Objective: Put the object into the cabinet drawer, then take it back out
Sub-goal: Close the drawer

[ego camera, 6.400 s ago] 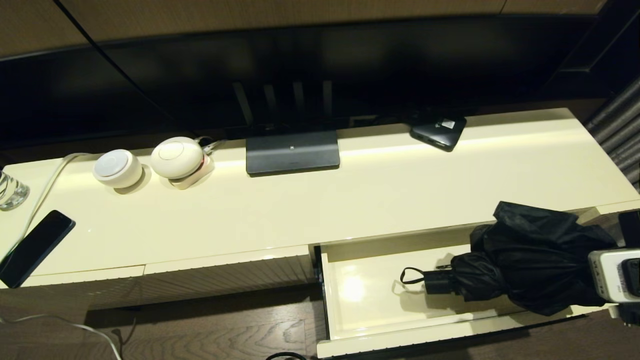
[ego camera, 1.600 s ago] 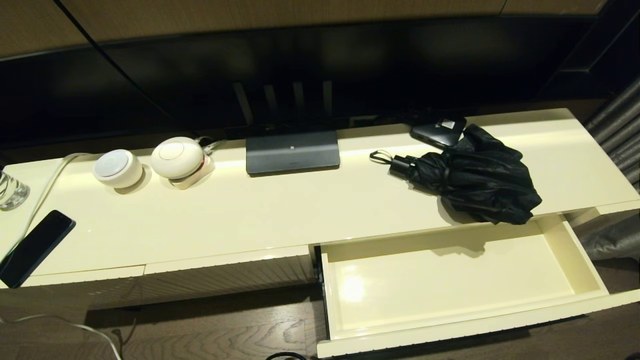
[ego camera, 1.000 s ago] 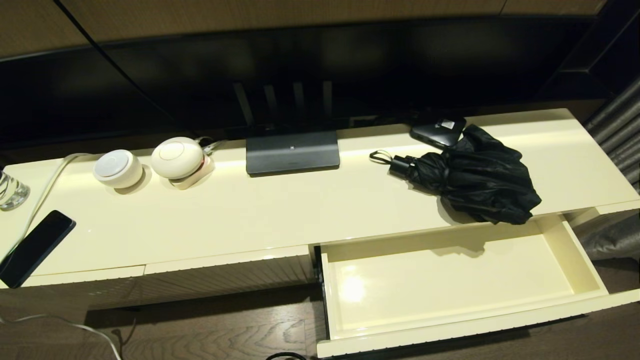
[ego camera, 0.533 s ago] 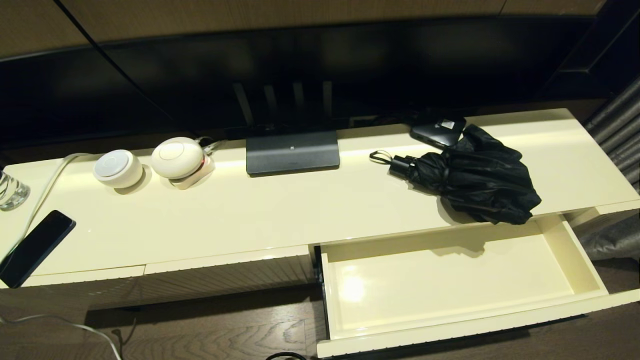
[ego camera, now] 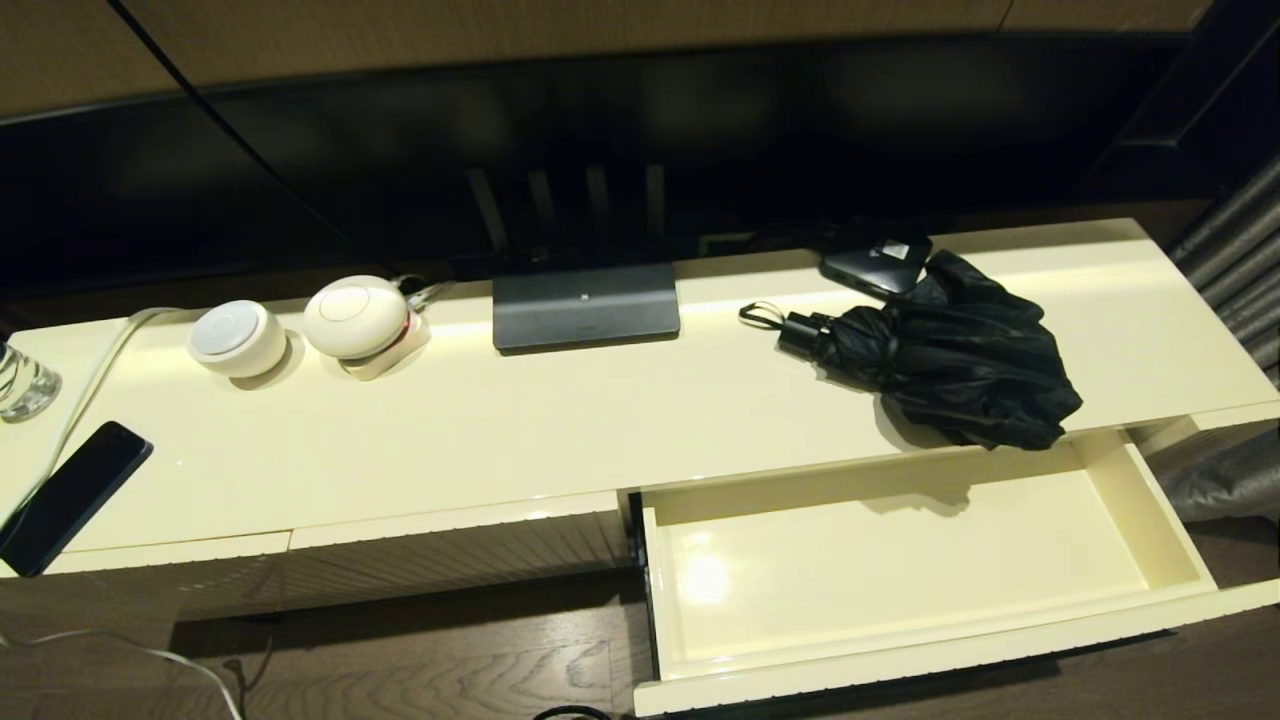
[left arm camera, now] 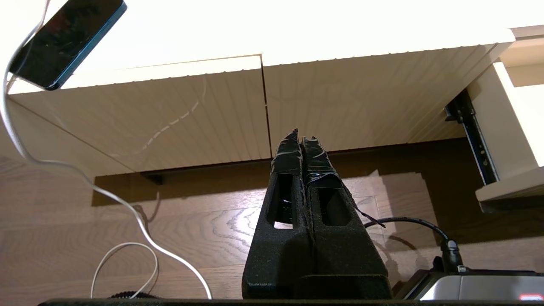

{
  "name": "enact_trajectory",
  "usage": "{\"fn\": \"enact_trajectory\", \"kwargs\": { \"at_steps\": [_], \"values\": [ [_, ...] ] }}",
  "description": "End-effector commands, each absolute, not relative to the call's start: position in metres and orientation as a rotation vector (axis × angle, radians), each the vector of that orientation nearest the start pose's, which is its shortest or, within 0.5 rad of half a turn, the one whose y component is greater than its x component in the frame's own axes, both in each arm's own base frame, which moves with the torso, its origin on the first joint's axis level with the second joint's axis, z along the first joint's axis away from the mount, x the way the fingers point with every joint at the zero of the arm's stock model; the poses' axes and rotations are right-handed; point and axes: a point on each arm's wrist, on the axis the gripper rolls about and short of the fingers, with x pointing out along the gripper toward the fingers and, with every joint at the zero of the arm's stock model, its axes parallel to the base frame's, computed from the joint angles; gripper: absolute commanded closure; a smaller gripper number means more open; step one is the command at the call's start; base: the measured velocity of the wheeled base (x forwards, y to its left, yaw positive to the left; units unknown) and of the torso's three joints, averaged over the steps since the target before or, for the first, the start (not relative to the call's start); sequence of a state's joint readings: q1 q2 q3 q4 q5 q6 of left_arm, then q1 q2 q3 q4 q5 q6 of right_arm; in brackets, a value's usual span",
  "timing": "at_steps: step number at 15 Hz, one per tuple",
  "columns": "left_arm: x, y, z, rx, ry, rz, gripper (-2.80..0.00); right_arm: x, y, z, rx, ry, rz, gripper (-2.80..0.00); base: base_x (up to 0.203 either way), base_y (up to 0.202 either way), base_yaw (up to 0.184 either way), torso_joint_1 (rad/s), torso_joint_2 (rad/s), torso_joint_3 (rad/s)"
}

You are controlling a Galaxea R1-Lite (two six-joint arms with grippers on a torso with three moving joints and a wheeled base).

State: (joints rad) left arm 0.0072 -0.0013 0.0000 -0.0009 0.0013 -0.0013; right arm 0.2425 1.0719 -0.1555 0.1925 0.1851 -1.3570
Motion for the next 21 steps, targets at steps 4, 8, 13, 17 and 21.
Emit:
{"fn": "enact_trajectory", "kwargs": {
  "at_steps": [4,8,13,17,21],
  "values": [
    [-0.023,0.0,0.075,-0.002,0.002,0.009,0.0,0.083,0.024,0.075,-1.227,0.684,1.064,0.0,0.0,0.0,0.0,0.0,0.0,0.0],
    [-0.023,0.0,0.075,-0.002,0.002,0.009,0.0,0.096,0.025,0.076,-1.228,0.652,1.014,0.0,0.0,0.0,0.0,0.0,0.0,0.0],
    [-0.023,0.0,0.075,-0.002,0.002,0.009,0.0,0.116,0.027,0.075,-1.247,0.615,0.951,0.0,0.0,0.0,0.0,0.0,0.0,0.0],
    [-0.023,0.0,0.075,-0.002,0.003,0.009,0.0,0.13,0.029,0.076,-1.264,0.553,0.9,0.0,0.0,0.0,0.0,0.0,0.0,0.0],
    [-0.023,0.0,0.075,-0.002,0.002,0.009,0.0,0.14,0.029,0.082,-1.268,0.516,0.851,0.0,0.0,0.0,0.0,0.0,0.0,0.0]
  ]
}}
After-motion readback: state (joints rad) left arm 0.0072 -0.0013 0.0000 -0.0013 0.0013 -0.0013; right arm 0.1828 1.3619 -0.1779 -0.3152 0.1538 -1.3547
